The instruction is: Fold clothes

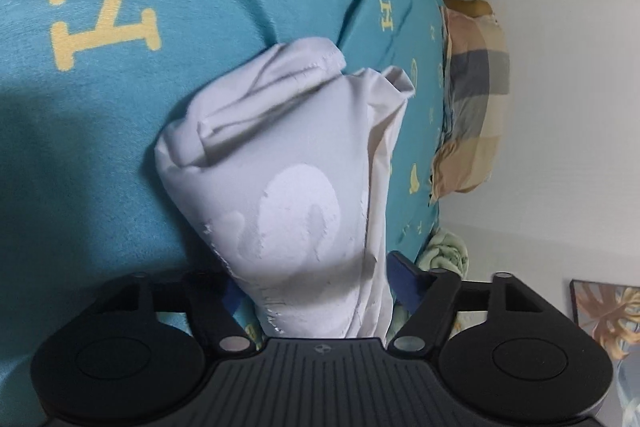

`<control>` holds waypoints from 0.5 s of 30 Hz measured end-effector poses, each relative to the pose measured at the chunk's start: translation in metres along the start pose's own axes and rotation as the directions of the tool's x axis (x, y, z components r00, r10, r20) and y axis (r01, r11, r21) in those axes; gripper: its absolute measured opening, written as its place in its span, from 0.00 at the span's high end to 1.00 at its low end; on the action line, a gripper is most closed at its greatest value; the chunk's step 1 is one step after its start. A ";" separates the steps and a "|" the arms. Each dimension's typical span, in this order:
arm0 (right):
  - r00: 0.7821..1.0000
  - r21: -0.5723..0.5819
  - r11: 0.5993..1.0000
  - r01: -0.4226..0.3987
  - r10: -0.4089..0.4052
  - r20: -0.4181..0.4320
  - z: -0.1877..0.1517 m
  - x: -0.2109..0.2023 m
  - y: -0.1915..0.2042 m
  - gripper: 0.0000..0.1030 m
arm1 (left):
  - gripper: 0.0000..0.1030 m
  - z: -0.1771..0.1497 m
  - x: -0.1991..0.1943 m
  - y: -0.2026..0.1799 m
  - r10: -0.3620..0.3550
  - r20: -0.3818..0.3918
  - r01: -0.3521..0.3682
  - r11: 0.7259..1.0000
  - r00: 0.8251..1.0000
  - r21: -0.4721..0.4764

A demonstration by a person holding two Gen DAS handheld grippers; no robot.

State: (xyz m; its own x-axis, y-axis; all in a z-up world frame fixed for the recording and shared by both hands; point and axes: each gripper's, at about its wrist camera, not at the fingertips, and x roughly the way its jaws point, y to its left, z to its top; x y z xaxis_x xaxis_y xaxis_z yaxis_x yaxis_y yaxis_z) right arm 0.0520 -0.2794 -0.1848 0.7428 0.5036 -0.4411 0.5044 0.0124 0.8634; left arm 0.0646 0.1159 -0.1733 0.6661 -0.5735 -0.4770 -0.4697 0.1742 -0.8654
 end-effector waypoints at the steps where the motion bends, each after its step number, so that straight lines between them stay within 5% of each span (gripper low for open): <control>1: 1.000 -0.038 0.999 0.014 -0.014 0.013 0.000 -0.002 0.003 0.36 | 0.50 0.000 -0.001 0.001 0.003 0.003 -0.003 1.000 1.000 -0.006; 5: 0.997 -0.176 0.982 0.070 -0.061 0.055 -0.006 -0.008 0.012 0.71 | 0.71 -0.002 -0.005 0.000 -0.016 0.019 0.015 1.000 1.000 0.012; 15: 0.994 -0.330 0.944 -0.022 0.057 0.096 -0.025 -0.063 0.050 0.79 | 0.80 -0.031 -0.046 -0.055 -0.146 -0.012 0.146 0.979 0.989 0.139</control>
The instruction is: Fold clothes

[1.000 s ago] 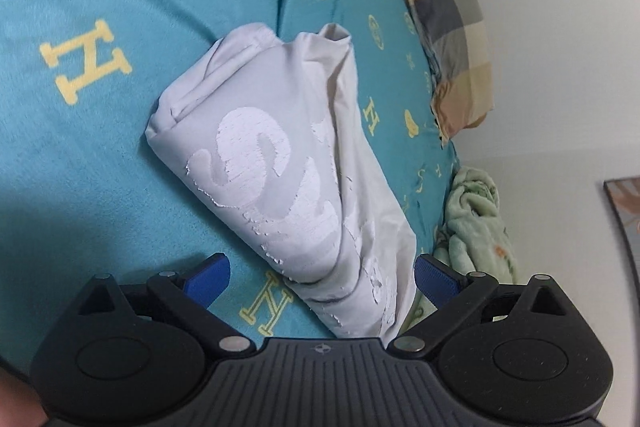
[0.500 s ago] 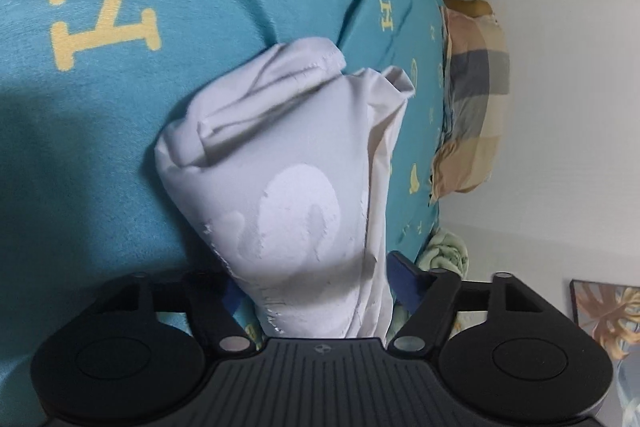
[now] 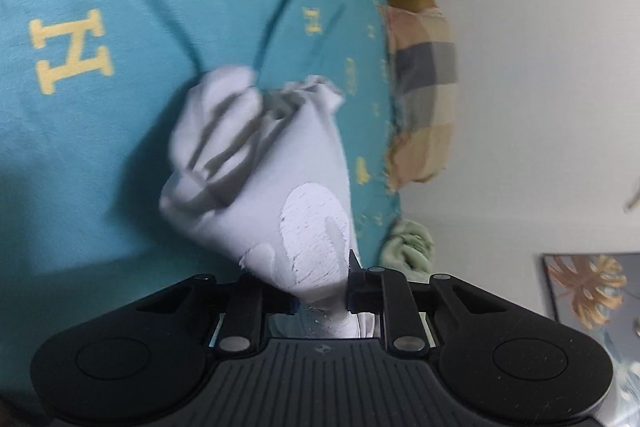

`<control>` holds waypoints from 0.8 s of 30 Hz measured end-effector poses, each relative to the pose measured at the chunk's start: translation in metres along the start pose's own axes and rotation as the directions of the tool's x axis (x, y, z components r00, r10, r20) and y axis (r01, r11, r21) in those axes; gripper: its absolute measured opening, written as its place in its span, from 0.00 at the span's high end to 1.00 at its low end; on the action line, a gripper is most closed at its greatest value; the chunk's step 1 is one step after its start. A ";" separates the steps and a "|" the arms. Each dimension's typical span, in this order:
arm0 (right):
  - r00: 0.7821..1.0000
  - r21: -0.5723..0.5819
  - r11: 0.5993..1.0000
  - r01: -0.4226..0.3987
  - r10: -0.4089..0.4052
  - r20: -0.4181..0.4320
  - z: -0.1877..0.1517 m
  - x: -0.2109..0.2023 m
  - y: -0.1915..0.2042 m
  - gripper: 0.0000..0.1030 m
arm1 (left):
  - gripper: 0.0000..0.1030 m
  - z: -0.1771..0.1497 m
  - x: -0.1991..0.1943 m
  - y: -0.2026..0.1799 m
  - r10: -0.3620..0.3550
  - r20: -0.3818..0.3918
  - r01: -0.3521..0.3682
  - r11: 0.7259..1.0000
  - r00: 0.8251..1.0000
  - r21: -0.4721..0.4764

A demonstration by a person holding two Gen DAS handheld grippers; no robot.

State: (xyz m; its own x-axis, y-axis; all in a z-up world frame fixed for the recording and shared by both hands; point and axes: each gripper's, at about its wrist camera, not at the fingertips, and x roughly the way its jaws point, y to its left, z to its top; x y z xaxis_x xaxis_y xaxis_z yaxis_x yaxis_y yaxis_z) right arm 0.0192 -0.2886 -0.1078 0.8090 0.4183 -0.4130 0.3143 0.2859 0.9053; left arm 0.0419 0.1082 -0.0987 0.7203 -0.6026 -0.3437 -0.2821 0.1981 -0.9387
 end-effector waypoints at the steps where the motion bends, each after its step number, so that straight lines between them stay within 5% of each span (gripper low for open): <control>1: 1.000 -0.010 1.000 -0.022 0.022 0.014 0.002 -0.009 0.008 0.79 | 0.80 -0.004 -0.003 -0.012 -0.012 -0.008 0.012 1.000 1.000 0.016; 7: 0.988 -0.033 0.992 -0.123 0.125 0.085 0.027 -0.073 0.053 0.79 | 0.80 -0.032 -0.008 -0.095 -0.076 -0.070 0.082 0.993 0.995 0.089; 13: 0.965 -0.062 0.983 -0.174 0.183 0.188 0.094 -0.141 0.100 0.79 | 0.80 -0.091 0.032 -0.195 -0.114 -0.198 0.148 0.975 0.973 0.167; 19: 0.919 -0.111 0.982 -0.154 0.183 0.349 0.192 -0.237 0.133 0.79 | 0.80 -0.179 0.125 -0.301 -0.129 -0.367 0.231 0.940 0.921 0.251; 24: 0.844 -0.179 0.980 -0.087 0.168 0.510 0.261 -0.308 0.141 0.79 | 0.80 -0.262 0.224 -0.367 -0.147 -0.496 0.326 0.898 0.856 0.296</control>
State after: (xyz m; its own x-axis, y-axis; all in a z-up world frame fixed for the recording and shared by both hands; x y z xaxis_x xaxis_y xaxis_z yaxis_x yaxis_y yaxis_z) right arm -0.0561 -0.6024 0.1736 0.9885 -0.0387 -0.1459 0.1491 0.3981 0.9051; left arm 0.1402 -0.3018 0.1758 0.3437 -0.9282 -0.1427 0.1691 0.2107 -0.9628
